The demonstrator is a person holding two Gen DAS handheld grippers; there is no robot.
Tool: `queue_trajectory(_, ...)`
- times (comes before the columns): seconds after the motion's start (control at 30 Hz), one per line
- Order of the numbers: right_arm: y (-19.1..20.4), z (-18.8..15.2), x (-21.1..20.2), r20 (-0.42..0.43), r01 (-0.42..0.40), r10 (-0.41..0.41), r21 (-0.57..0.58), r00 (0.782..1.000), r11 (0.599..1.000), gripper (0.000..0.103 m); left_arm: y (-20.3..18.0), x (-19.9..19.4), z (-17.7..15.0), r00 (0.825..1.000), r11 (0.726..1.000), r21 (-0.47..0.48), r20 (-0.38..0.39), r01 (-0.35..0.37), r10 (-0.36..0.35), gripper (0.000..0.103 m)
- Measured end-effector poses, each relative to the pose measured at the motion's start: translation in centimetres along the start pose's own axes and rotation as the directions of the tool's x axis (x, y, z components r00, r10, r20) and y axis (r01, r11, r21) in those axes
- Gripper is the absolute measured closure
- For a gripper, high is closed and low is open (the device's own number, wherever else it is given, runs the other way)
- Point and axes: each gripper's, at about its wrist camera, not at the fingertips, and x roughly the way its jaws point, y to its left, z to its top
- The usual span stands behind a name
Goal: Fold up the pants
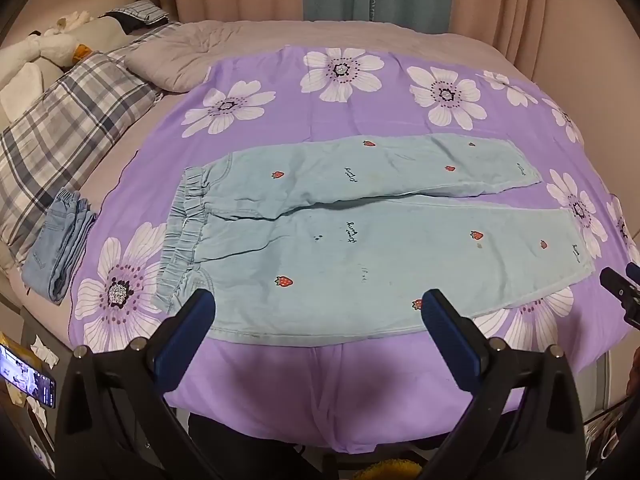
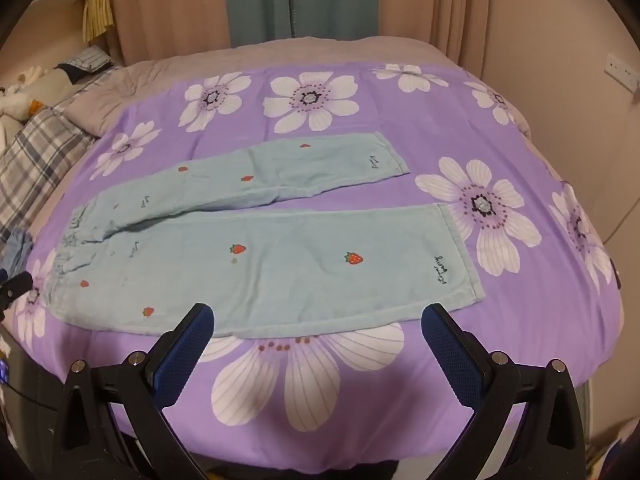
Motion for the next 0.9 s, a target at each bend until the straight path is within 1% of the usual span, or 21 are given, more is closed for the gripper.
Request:
queue_trajectory(0.17,-0.2,-0.1,-0.1,0.001,0.026,-0.026,-0.002,1.000,1.000,0.000,-0.1,0.2,-0.4,1.000,1.000,0.012,-0.005,0.004,-0.004,0.000)
queue_trajectory(0.33,-0.8,0.4,0.1,0.002,0.028,-0.028,-0.002,1.000,1.000,0.000,-1.0,0.4,0.1,1.000,1.000,0.011,-0.008,-0.001,0.001,0.000)
queue_trajectory(0.57,-0.6,0.3,0.1,-0.011,0.029,-0.029,-0.004,1.000,1.000,0.000,-0.3,0.9,-0.2,1.000,1.000,0.009,-0.013,-0.002,0.002,0.000)
queue_trajectory(0.63,-0.3,0.3,0.1,-0.027,0.040,-0.040,-0.010,0.999,0.999,0.000,-0.2,0.9,-0.2,1.000,1.000,0.007,-0.019,-0.001,0.002,0.000)
queue_trajectory(0.67,-0.3,0.3,0.0,-0.025,0.038,-0.039,-0.011,0.999,0.999,0.000,-0.2,0.9,-0.2,1.000,1.000,0.008,-0.018,-0.001,0.002,0.000)
queue_trajectory(0.7,-0.3,0.3,-0.2,0.026,0.009,-0.009,0.014,1.000,1.000,0.000,-0.2,0.9,-0.2,1.000,1.000,0.007,-0.005,0.000,0.000,0.000)
queue_trajectory(0.8,-0.2,0.2,-0.2,0.046,-0.007,0.006,0.022,0.999,1.000,0.000,-0.1,0.9,-0.1,1.000,1.000,0.008,-0.006,-0.001,0.001,0.000)
queue_trajectory(0.9,-0.2,0.2,-0.3,0.051,-0.005,0.004,0.014,0.999,1.000,0.000,-0.1,0.9,-0.2,1.000,1.000,0.007,-0.005,0.001,-0.001,0.000)
